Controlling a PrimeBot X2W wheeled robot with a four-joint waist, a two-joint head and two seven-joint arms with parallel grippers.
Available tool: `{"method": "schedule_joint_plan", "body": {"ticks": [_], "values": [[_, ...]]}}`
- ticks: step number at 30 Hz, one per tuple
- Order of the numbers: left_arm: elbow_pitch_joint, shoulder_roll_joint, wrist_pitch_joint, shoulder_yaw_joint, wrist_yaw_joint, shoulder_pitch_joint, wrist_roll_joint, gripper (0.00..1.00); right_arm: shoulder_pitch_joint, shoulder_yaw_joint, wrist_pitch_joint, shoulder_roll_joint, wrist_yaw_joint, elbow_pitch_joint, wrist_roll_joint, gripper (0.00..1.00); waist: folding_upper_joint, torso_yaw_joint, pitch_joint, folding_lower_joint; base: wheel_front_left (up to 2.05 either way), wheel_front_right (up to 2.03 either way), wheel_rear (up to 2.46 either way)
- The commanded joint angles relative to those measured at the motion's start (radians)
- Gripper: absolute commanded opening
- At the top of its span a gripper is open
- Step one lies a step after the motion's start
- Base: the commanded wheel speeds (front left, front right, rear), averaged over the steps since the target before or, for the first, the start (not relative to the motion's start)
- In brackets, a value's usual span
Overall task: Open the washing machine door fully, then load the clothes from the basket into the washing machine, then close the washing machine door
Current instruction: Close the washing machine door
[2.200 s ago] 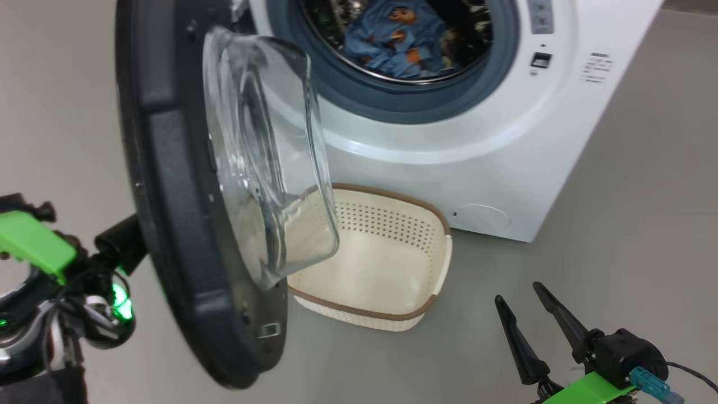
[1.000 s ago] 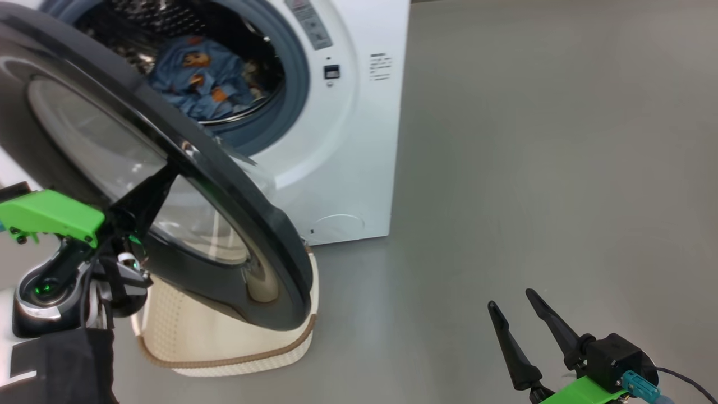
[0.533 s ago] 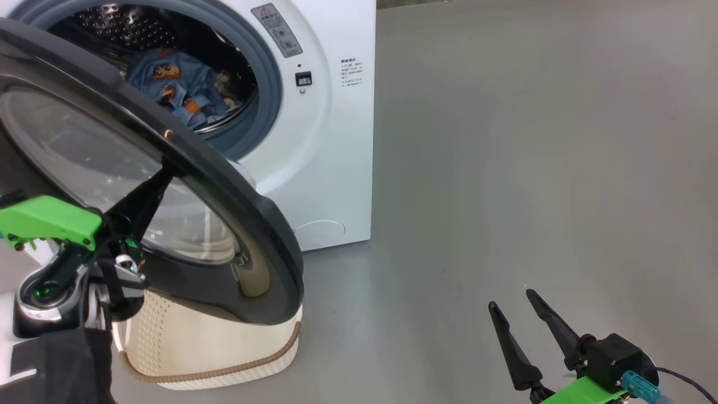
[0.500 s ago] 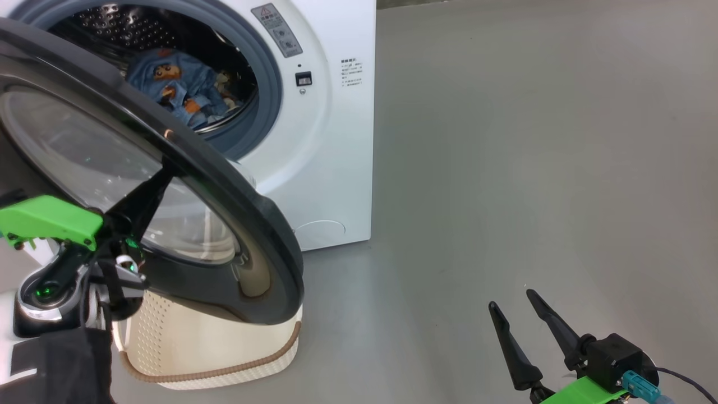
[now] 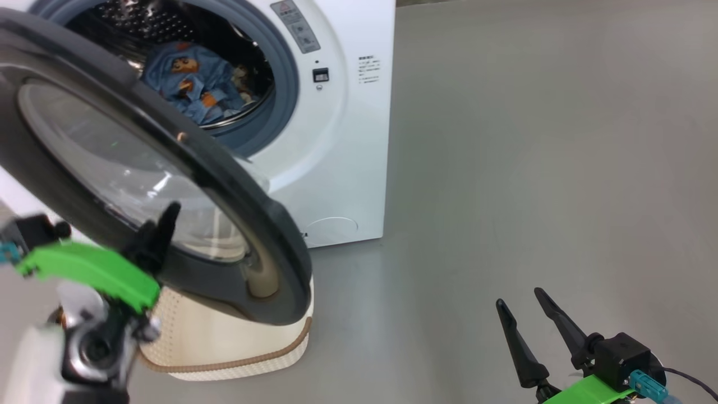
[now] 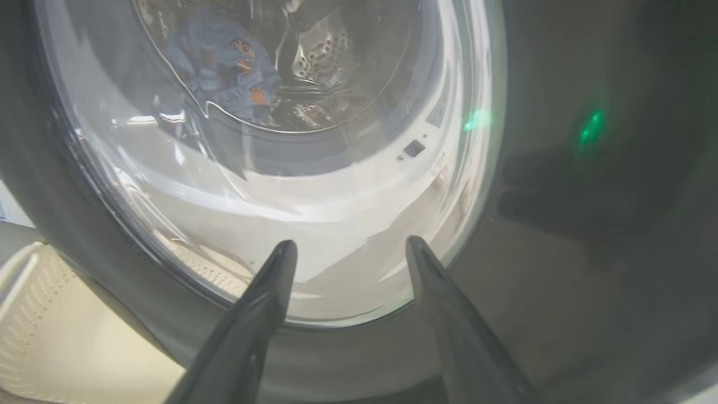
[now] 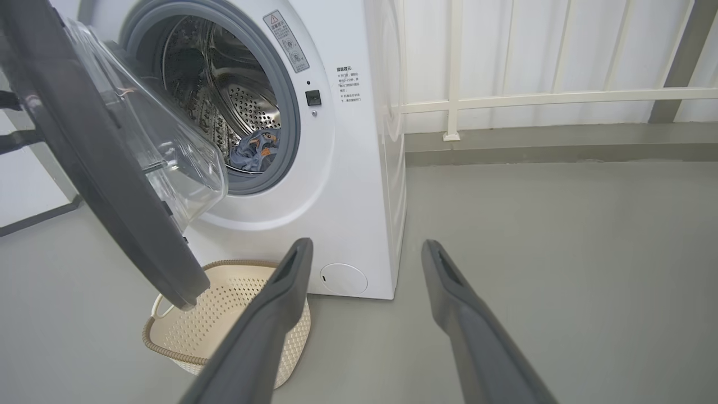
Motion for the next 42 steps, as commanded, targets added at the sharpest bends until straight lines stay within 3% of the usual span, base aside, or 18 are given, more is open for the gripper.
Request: {"method": "schedule_joint_plan", "body": {"ticks": [1,8,15,20,26,40,42], "values": [[-0.045,0.049,-0.045,0.011,-0.018,0.018,0.056,1.00,0.003,0.016,-0.005,-0.008,0.002,-0.029,-0.011,1.00,0.0000,0.014,0.000,0.0000,0.00,0.00,0.00],[-0.025,0.029,-0.297,-0.043,-0.037,0.161,0.233,1.00,0.007,-0.003,-0.005,-0.025,0.002,-0.035,-0.021,1.00,0.0000,0.052,0.007,0.0000,0.00,0.00,0.00],[0.113,0.010,-0.585,-0.070,-0.036,0.243,0.384,1.00,0.001,-0.003,-0.005,-0.041,0.002,-0.036,-0.025,1.00,0.0000,0.079,0.014,0.0000,0.00,0.00,0.00],[0.182,-0.004,-0.632,-0.071,-0.028,0.266,0.473,1.00,0.000,0.002,-0.005,-0.051,0.002,-0.032,-0.030,1.00,0.0000,0.089,0.016,0.0000,0.00,0.00,0.00],[0.104,-0.065,-0.634,0.036,-0.039,0.334,0.621,1.00,0.008,0.003,-0.005,-0.057,0.002,-0.011,-0.040,1.00,0.0000,0.098,-0.008,0.0000,0.00,0.00,0.00],[0.069,-0.107,-0.635,0.126,-0.072,0.393,0.702,1.00,0.040,-0.041,-0.005,-0.042,0.002,0.049,-0.077,1.00,0.0000,0.110,-0.053,0.0000,0.00,0.00,0.00],[0.070,-0.107,-0.635,0.130,-0.074,0.394,0.701,1.00,0.041,-0.050,-0.005,-0.038,0.002,0.054,-0.081,0.42,0.0000,0.109,-0.056,0.0000,0.00,0.00,0.00]]}}
